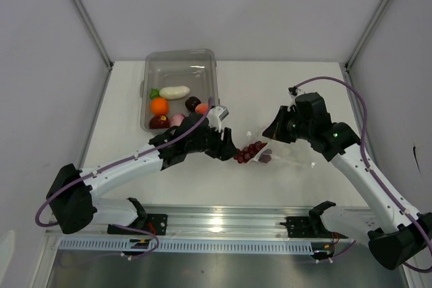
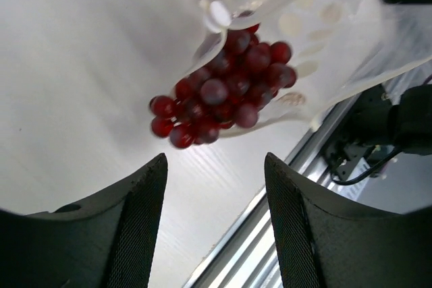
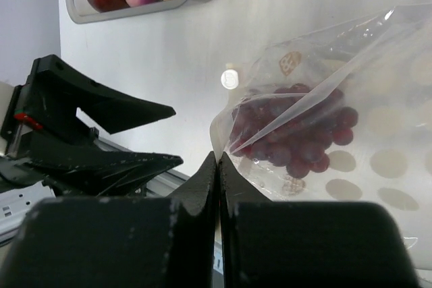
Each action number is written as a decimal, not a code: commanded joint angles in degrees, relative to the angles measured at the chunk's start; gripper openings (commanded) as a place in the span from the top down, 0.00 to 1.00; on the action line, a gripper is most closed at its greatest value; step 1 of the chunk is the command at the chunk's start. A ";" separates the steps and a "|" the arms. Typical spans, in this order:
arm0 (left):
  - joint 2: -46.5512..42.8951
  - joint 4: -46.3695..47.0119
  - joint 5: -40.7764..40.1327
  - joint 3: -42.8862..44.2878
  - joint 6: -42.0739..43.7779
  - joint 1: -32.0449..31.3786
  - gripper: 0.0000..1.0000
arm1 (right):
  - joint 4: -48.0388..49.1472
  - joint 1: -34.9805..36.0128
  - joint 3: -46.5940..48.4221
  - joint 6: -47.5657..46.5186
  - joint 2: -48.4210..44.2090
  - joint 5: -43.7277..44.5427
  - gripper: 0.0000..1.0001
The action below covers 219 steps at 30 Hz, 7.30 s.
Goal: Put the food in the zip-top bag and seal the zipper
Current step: Place the fake fruit in the zipper food storage bag, then pick up the fake vegetable from the bin.
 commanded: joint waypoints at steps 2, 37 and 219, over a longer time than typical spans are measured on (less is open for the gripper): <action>-4.41 5.82 -2.11 -4.79 4.51 -0.18 0.37 | -0.69 -0.48 2.06 -2.08 -1.69 -3.10 1.00; 1.82 17.16 9.22 -12.63 -10.44 2.19 0.14 | -2.10 -1.09 5.40 -2.61 -4.41 -10.48 1.00; 64.84 -36.80 -8.61 70.34 69.89 38.05 0.12 | 1.68 1.63 -11.56 -15.18 -2.84 -12.24 1.00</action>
